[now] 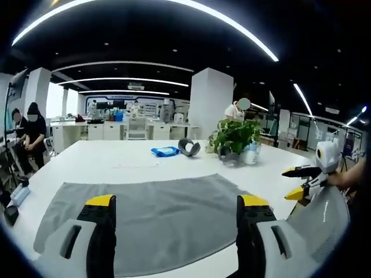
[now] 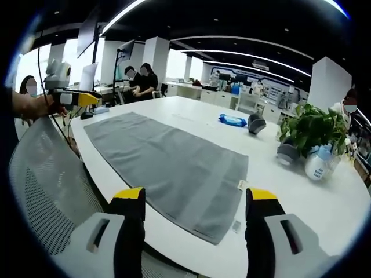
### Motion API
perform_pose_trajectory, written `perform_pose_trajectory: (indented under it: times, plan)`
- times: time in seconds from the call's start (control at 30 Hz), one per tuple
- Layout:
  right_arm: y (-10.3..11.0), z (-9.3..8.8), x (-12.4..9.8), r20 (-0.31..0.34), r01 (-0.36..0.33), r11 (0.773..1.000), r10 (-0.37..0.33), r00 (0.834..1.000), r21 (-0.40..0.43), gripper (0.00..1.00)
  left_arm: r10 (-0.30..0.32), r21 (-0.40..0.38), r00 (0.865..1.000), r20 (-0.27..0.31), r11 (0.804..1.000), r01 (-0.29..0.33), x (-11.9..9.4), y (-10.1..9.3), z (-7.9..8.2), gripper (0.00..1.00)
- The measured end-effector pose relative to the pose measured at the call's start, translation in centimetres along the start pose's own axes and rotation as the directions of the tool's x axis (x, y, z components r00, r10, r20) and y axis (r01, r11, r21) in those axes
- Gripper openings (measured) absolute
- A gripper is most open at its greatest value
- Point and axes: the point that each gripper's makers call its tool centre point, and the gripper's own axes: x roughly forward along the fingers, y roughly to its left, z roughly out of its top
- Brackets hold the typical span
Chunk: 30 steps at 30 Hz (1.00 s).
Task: Fold the towel on the table until its edges align and the towel forms a compact rectangular stack.
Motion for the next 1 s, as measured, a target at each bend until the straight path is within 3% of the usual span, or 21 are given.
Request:
perform_pose_trajectory:
  times: [0.13, 0.33, 0.43, 0.57, 0.67, 0.83, 1.0]
  plan:
    - [0.6, 0.6, 0.0, 0.039, -0.033, 0.999, 0.033, 0.999, -0.011, 0.68, 0.020, 0.042, 1.000, -0.015, 0.999, -0.020, 0.1, 0.1, -0.2, 0.88]
    - [0.5, 1.6, -0.4, 0.090, -0.053, 0.999, 0.053, 0.994, -0.010, 0.60, 0.052, -0.001, 0.998, 0.026, 0.999, -0.052, -0.1, 0.9, 0.6, 0.91]
    - [0.5, 2.2, -0.4, 0.112, -0.053, 0.998, 0.055, 0.992, -0.018, 0.61, 0.017, -0.074, 0.997, 0.076, 0.997, -0.011, 0.1, 0.6, 1.6, 0.99]
    - [-0.8, 2.0, -0.5, 0.110, -0.022, 1.000, 0.020, 0.994, 0.016, 0.61, 0.000, -0.064, 0.998, 0.059, 0.998, 0.003, 0.4, 0.8, 1.9, 0.99]
    - [-3.1, 1.2, -0.3, 0.074, -0.009, 0.999, 0.006, 0.997, 0.039, 0.60, -0.026, -0.061, 0.998, 0.058, 0.998, 0.030, 1.0, 0.1, 2.8, 0.97]
    - [-6.9, -1.7, 0.9, -0.066, -0.010, 0.999, 0.012, 0.998, 0.031, 0.59, -0.095, -0.043, 0.989, 0.113, 0.994, 0.100, 3.3, -1.2, 5.4, 0.98]
    - [-8.9, -5.0, 1.7, -0.210, 0.007, 0.999, 0.004, 0.978, 0.048, 0.47, -0.215, 0.032, 0.975, 0.051, 0.976, 0.213, 7.5, -4.0, 5.7, 0.91]
